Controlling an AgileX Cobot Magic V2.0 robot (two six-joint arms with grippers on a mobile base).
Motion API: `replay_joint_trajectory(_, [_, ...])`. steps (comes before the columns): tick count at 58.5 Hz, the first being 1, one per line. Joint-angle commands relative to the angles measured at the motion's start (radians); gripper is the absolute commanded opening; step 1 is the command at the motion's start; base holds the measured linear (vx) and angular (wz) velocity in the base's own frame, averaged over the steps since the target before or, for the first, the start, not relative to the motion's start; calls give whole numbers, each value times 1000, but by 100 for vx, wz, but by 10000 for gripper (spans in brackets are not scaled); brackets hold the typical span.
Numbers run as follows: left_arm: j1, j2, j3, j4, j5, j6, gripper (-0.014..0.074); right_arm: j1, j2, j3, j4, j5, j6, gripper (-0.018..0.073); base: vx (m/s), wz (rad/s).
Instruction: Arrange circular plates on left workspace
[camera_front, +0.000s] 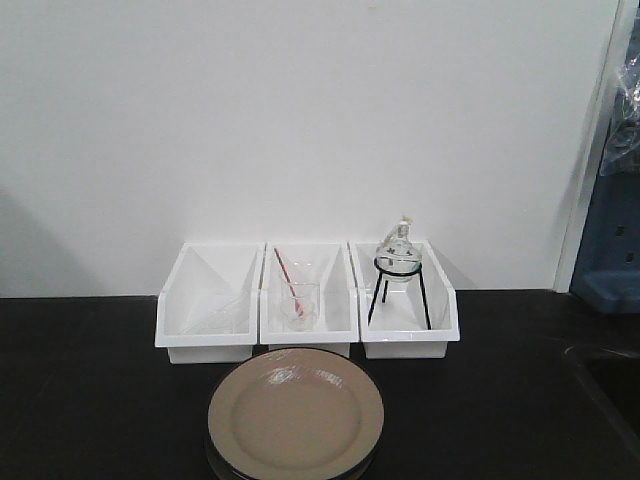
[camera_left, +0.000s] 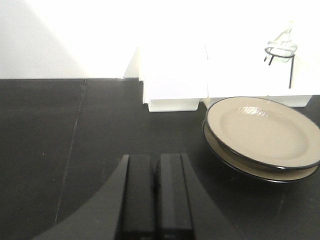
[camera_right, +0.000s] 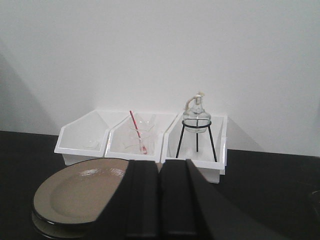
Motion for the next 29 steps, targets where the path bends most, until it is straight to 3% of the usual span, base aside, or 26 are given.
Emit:
replay_joint_trajectory(1, [-2,-26,-23,-24,-30,-4,0,-2,5,-27,17,-20,1,-1,0,0])
replay_joint_trajectory(29, [-2,-35,-24,-24,11,-4,0,-2,5,-27,18,-20,0,-1,0,0])
